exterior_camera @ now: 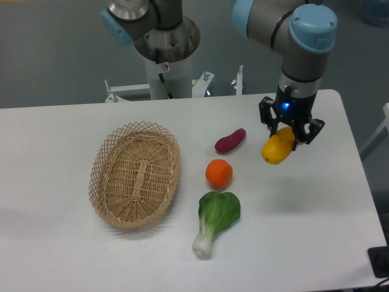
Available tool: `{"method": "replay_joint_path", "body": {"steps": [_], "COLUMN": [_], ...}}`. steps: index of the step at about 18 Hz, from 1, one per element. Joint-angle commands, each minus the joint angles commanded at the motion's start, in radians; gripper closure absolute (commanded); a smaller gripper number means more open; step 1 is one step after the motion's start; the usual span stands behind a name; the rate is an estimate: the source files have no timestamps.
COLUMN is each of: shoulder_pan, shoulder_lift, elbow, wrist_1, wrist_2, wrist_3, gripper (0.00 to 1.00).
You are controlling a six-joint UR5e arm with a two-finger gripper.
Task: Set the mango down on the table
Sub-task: 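Hold the yellow mango in the gripper above the table, then lower the held yellow mango toward the table beside the orange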
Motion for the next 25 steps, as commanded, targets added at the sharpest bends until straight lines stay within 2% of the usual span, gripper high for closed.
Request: {"method": "replay_joint_path", "body": {"steps": [11, 18, 20, 22, 23, 25], "shoulder_pan": [0.015, 0.034, 0.034, 0.034, 0.032, 0.031], "shoulder_lift": [-0.002, -0.006, -0.011, -0.038, -0.057, -0.092], "elbow": [-0.005, -0.028, -0.072, -0.113, -0.115, -0.106], "wrist_1": [0.006, 0.014, 0.07, 0.203, 0.236, 0.256], "wrist_2": [0.003, 0.002, 0.003, 0.005, 0.009, 0.008], "wrist_3": [0.008, 0.078, 0.098, 0.109, 0.107, 0.104], "gripper": [0.57, 0.58, 0.58, 0.58, 0.58, 0.58]}}
